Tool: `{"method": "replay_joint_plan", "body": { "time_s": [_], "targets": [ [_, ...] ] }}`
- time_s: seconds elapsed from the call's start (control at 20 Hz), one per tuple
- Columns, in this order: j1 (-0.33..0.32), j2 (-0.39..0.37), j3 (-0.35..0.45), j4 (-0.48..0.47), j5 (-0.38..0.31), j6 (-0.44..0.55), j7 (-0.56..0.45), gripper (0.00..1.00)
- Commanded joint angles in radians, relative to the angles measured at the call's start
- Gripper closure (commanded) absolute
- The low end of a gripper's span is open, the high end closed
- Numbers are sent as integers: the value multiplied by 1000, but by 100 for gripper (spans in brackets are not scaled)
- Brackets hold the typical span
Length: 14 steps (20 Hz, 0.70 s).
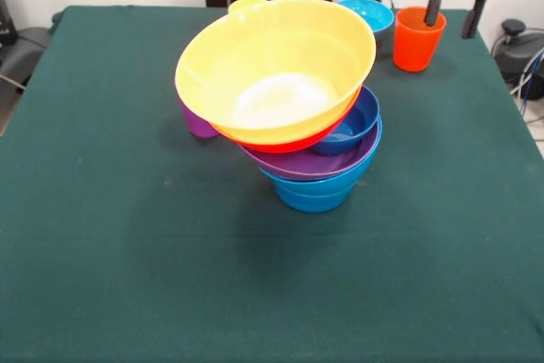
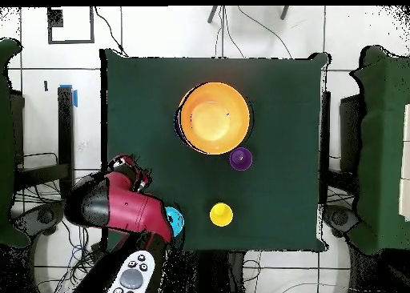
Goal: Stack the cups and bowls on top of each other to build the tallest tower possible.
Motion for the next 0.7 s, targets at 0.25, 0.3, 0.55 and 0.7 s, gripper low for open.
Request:
{"method": "replay_joint_plan", "body": {
  "time_s": [0.25, 0.3, 0.55, 0.7],
  "targets": [
    [12, 81, 203, 116, 63, -100, 277, 0],
    [19, 83, 199, 117, 65, -102, 278, 0],
    [19, 72, 186, 129, 59, -87, 256, 0],
    [27, 50, 167, 142, 56, -63, 250, 0]
  ]
}}
